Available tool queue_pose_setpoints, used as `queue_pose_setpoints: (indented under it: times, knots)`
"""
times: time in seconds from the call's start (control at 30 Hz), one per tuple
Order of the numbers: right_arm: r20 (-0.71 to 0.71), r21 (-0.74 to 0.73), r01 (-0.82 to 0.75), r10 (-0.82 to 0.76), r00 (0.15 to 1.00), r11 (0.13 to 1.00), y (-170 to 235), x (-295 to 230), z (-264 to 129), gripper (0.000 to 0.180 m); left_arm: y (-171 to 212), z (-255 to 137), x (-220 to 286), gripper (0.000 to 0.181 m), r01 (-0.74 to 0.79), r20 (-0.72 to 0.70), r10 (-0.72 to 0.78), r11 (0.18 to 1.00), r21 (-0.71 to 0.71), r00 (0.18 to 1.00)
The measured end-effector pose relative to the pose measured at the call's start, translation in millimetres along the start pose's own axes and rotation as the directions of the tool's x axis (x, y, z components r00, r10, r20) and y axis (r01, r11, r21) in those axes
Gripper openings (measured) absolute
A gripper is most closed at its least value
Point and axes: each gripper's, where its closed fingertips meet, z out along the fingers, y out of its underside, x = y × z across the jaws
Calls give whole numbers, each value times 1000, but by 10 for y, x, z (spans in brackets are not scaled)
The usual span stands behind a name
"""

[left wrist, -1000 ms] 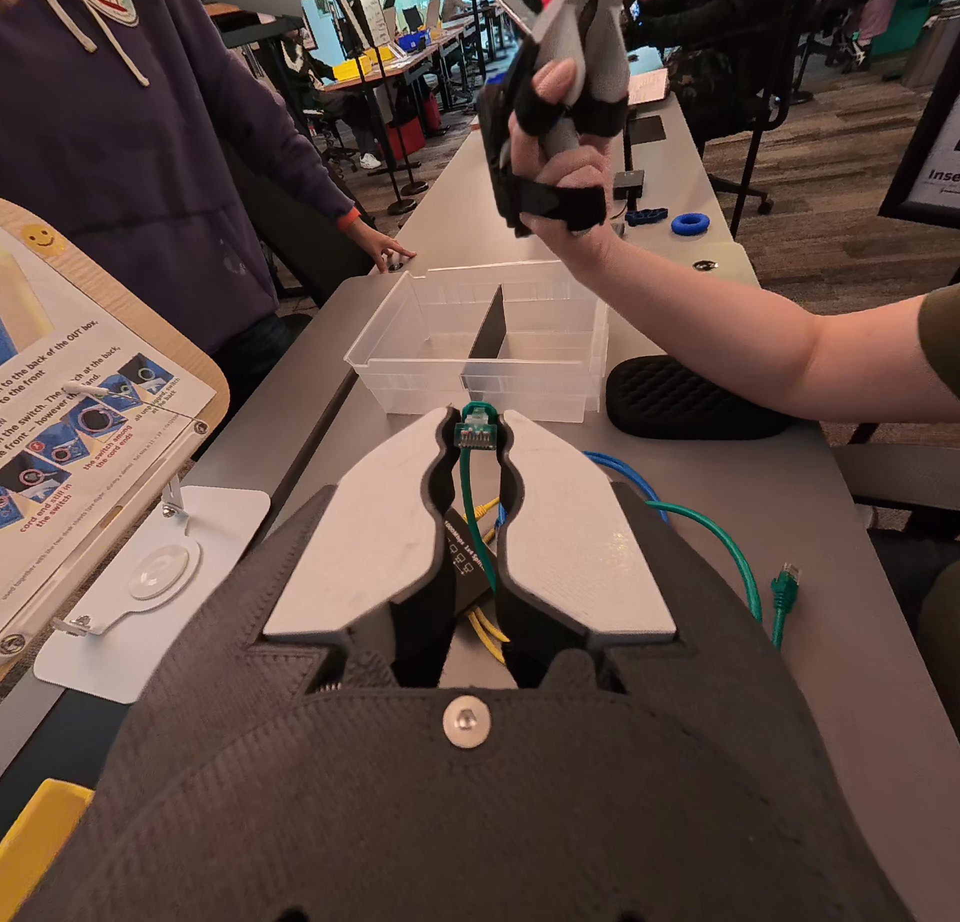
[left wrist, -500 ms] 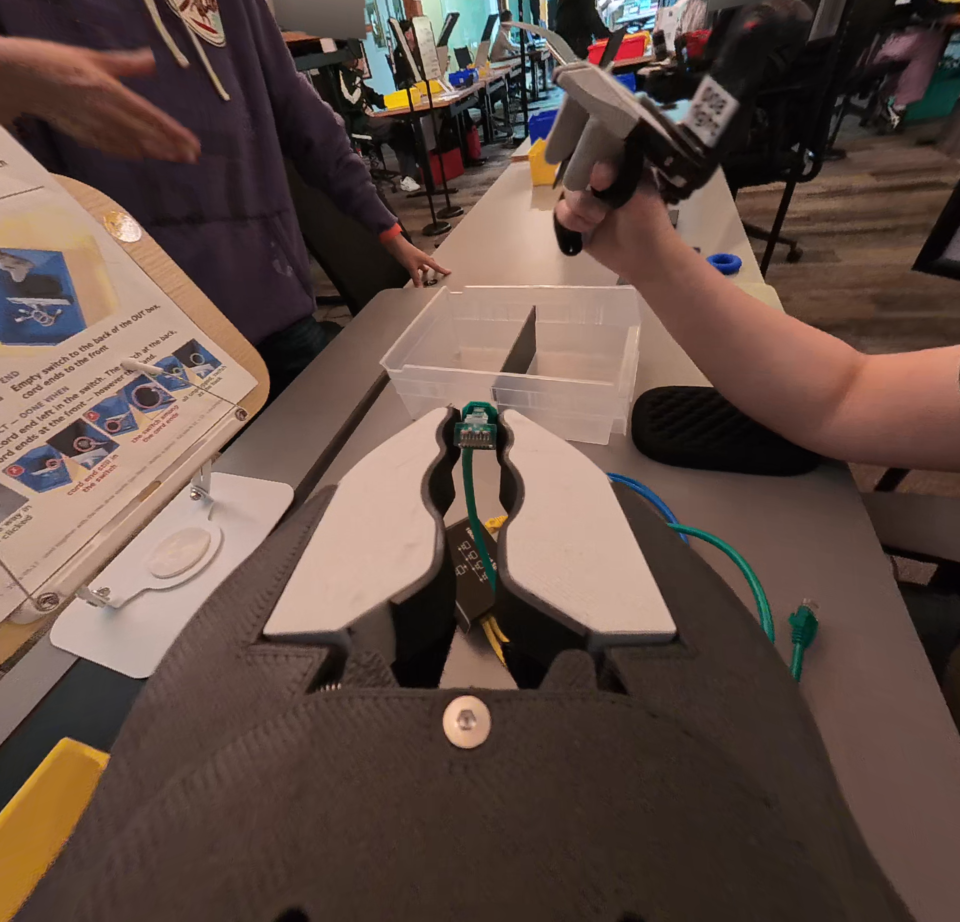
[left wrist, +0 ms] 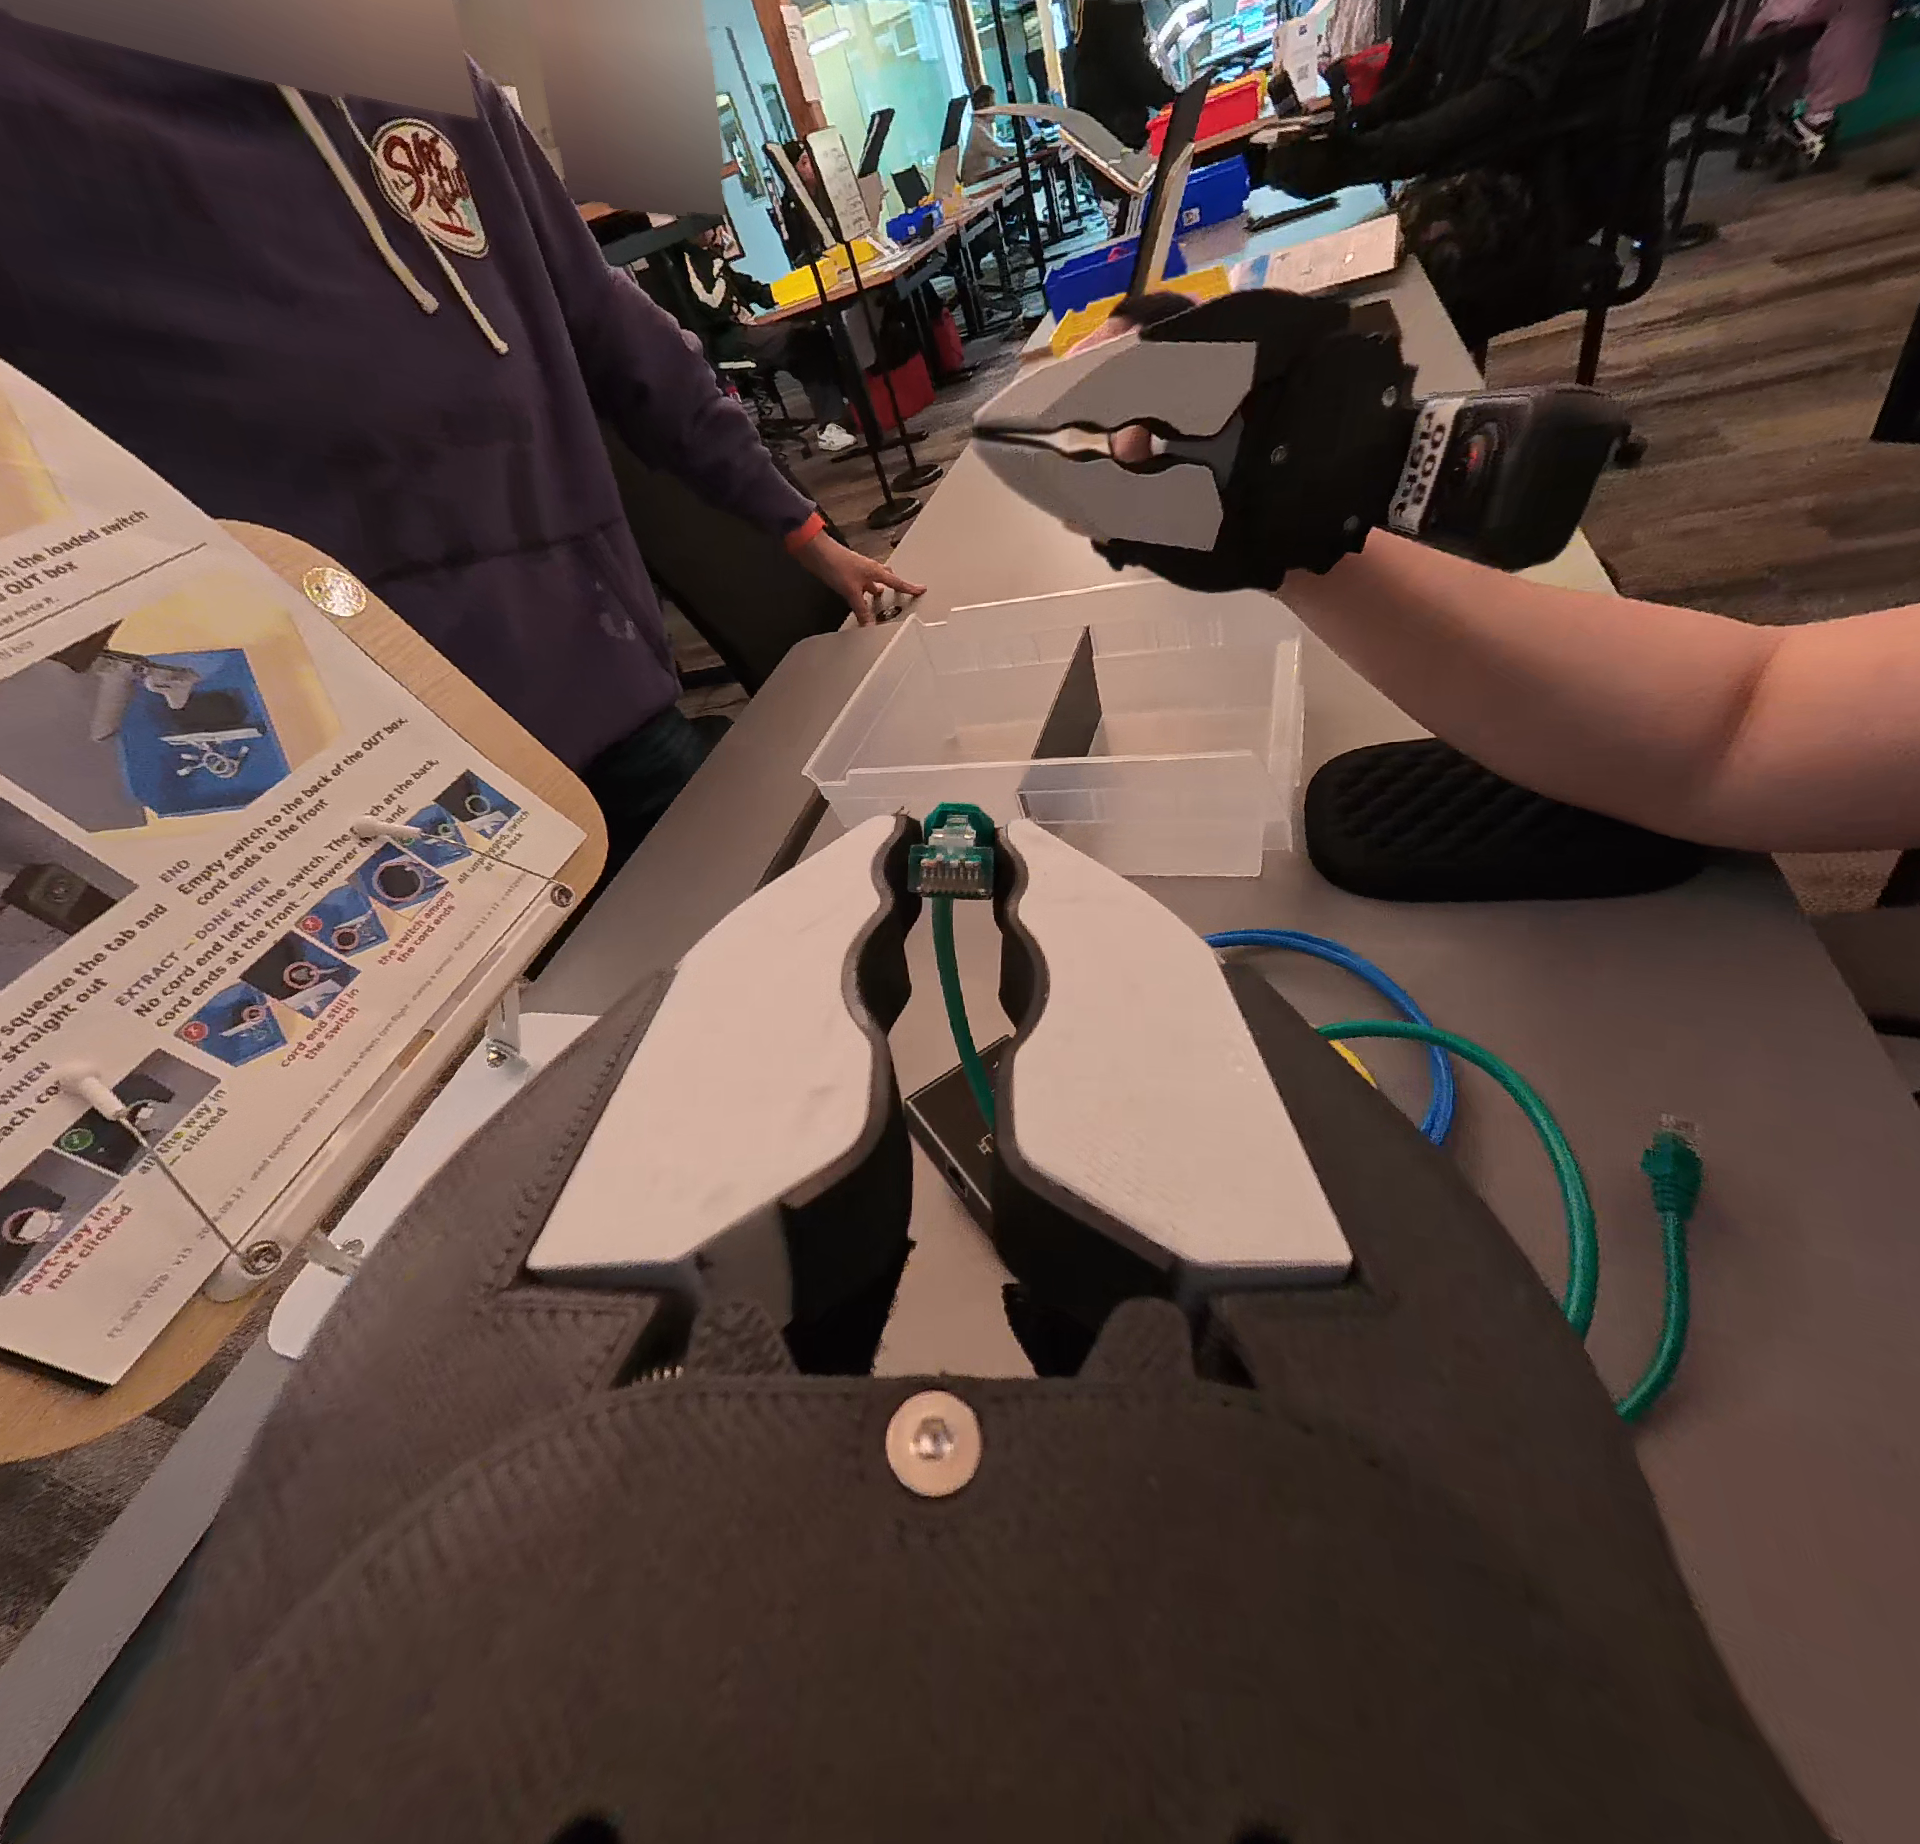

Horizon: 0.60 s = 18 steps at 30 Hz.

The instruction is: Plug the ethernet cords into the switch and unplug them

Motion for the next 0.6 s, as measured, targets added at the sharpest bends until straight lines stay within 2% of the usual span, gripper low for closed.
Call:
queue_pose_setpoints:
  times: [0.07, 0.13, 0.23, 0.33, 0.37, 0.4, 0.5, 0.6]
  knots:
    - [24, 4, -79, 79, 997, 997, 8, -31, 22, 0, 2, -1, -5, 13, 1, 3, -1, 1000, -1, 1000]
    - [16, 48, -203, 203, 979, 978, -12, 21, 15, 6, 9, -4, -10, 12, 4, 3, -4, 1000, -4, 1000]
    - [78, 69, -463, 458, 886, 884, 8, 79, 37, 29, 6, -9, -13, 12, 7, 2, -7, 1000, -1, 1000]
    - [42, 128, -559, 559, 828, 819, 29, 265, -19, 32, -2, -19, -7, 13, 3, 3, -3, 1000, -2, 1000]
    - [50, 168, -597, 598, 800, 785, 6, 335, -70, 11, -10, -23, -7, 12, 2, 5, -2, 1000, 3, 1000]
    - [89, 215, -633, 631, 771, 744, -43, 384, -129, 0, -18, -26, -3, 12, 2, 3, -2, 1000, 7, 1000]
    - [188, 280, -781, 765, 615, 559, -74, 573, -211, 0, -28, -35, 13, 12, -2, -7, 2, 1000, 14, 1000]
    - [187, 384, -835, 853, 488, 393, 1, 839, -326, 12, -33, -39, 28, 12, -10, -11, 11, 1000, 14, 1000]
